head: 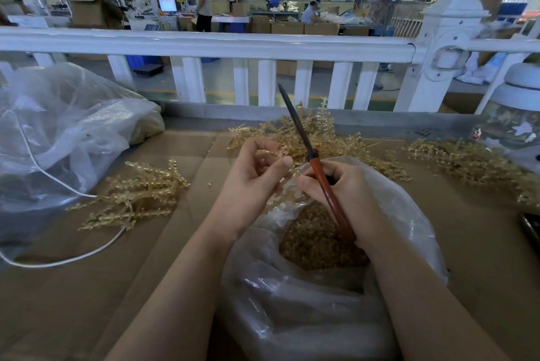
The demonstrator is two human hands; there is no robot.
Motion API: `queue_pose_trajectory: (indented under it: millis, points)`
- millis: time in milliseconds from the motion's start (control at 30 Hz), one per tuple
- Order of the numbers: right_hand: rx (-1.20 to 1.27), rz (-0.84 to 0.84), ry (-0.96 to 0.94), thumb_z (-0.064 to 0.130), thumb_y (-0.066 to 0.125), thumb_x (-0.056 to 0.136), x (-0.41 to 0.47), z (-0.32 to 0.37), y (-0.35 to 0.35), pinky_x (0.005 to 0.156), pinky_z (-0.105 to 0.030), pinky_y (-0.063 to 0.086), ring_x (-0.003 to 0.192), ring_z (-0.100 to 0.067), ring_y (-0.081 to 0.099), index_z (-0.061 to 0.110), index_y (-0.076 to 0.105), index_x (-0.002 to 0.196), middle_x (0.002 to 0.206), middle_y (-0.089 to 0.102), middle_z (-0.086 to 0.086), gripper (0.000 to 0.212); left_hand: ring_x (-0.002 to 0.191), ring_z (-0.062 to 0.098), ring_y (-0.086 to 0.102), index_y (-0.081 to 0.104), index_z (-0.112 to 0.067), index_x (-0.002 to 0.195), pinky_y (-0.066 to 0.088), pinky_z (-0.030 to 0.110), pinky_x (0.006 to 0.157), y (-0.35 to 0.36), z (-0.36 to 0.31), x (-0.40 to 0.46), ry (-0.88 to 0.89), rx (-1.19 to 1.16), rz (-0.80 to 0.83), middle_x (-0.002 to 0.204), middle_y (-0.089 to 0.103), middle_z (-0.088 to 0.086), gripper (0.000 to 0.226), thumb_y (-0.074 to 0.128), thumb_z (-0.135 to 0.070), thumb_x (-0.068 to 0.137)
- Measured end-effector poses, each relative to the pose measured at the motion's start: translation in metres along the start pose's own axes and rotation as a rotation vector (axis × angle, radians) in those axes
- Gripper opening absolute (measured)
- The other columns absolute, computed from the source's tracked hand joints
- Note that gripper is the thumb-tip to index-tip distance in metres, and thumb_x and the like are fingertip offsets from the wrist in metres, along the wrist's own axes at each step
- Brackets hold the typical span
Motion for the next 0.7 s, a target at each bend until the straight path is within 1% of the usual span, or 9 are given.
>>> queue_pose_trajectory:
  millis: [67,167,233,300,367,433,500,600,700]
  points:
    - [0.024,-0.026,0.002,0.022,0.078,0.086,0.000,0.002,-0.001,0.067,-0.022,0.057,0.068,-0.015,0.070,0.013,0.074,0.084,0.072,0.073,0.002,0.010,0.074,0.014,0.060,0.051,-0.016,0.115,0.050,0.021,0.061,-0.005,0.000,0.002,-0.059,-0.045,-0.063,0.091,0.062,0.012,0.050,0.080,-0.034,0.078]
    - [0.135,-0.077,0.026,0.016,0.075,0.089,-0.002,0.005,-0.004,0.047,-0.011,0.044,0.046,-0.002,0.059,0.007,0.072,0.082,0.062,0.069,0.001,0.011,0.080,0.011,0.066,0.048,-0.017,0.125,0.052,0.024,0.068,-0.010,0.000,0.004,-0.134,-0.128,-0.143,0.108,0.069,0.011,0.068,0.079,-0.039,0.069]
    - [0.244,-0.116,0.053,0.012,0.073,0.090,-0.002,0.007,-0.007,0.043,-0.008,0.040,0.041,0.001,0.054,0.009,0.070,0.078,0.061,0.068,0.000,0.012,0.084,0.017,0.068,0.048,-0.008,0.129,0.055,0.030,0.073,-0.013,0.000,0.005,-0.210,-0.294,-0.103,0.107,0.072,0.010,0.088,0.087,-0.046,0.059]
    - [0.329,-0.135,0.053,0.011,0.071,0.091,-0.002,0.009,-0.008,0.042,-0.010,0.039,0.040,-0.001,0.052,0.010,0.069,0.076,0.065,0.067,-0.003,0.014,0.088,0.021,0.070,0.053,-0.005,0.124,0.058,0.034,0.078,-0.014,0.000,0.003,-0.294,-0.405,-0.006,0.101,0.073,0.008,0.107,0.095,-0.055,0.040]
    - [0.401,-0.129,0.049,0.013,0.070,0.091,-0.002,0.008,-0.010,0.039,-0.017,0.034,0.039,-0.005,0.045,0.009,0.068,0.077,0.068,0.066,-0.006,0.015,0.094,0.023,0.071,0.056,-0.002,0.122,0.060,0.034,0.081,-0.012,0.000,0.001,-0.354,-0.408,0.101,0.104,0.074,0.009,0.111,0.096,-0.054,0.033]
    - [0.445,-0.121,0.052,0.016,0.070,0.091,-0.001,0.006,-0.011,0.038,-0.020,0.030,0.039,-0.008,0.040,0.009,0.068,0.077,0.069,0.066,-0.007,0.016,0.096,0.023,0.071,0.060,-0.005,0.118,0.059,0.032,0.082,-0.009,0.002,-0.001,-0.377,-0.385,0.167,0.106,0.074,0.009,0.103,0.098,-0.049,0.032]
    - [0.478,-0.120,0.041,0.014,0.070,0.091,-0.001,0.005,-0.010,0.039,-0.017,0.034,0.038,-0.006,0.044,0.008,0.068,0.077,0.068,0.066,-0.007,0.015,0.095,0.023,0.071,0.063,-0.009,0.116,0.058,0.030,0.082,-0.008,0.003,-0.002,-0.375,-0.362,0.209,0.108,0.073,0.011,0.095,0.098,-0.046,0.035]
    - [0.506,-0.121,0.016,0.009,0.069,0.092,-0.001,0.005,-0.008,0.041,-0.012,0.040,0.041,-0.002,0.052,0.005,0.067,0.078,0.067,0.065,-0.008,0.015,0.097,0.024,0.071,0.061,-0.009,0.119,0.057,0.031,0.084,-0.007,0.001,-0.003,-0.353,-0.366,0.249,0.111,0.072,0.013,0.094,0.096,-0.048,0.042]
    - [0.527,-0.139,0.039,0.013,0.072,0.089,0.000,0.004,-0.008,0.040,-0.014,0.038,0.039,-0.003,0.049,0.006,0.067,0.076,0.063,0.064,-0.004,0.015,0.111,0.027,0.067,0.061,-0.018,0.116,0.055,0.036,0.094,-0.008,0.001,-0.004,-0.318,-0.404,0.327,0.115,0.072,0.007,0.089,0.094,-0.056,0.043]
Point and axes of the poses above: each hand's wrist, its own x-axis towards the middle knuckle, its own y-axis out of the palm, z = x × y, the point moved 1 cm from there along x, towards the middle knuckle
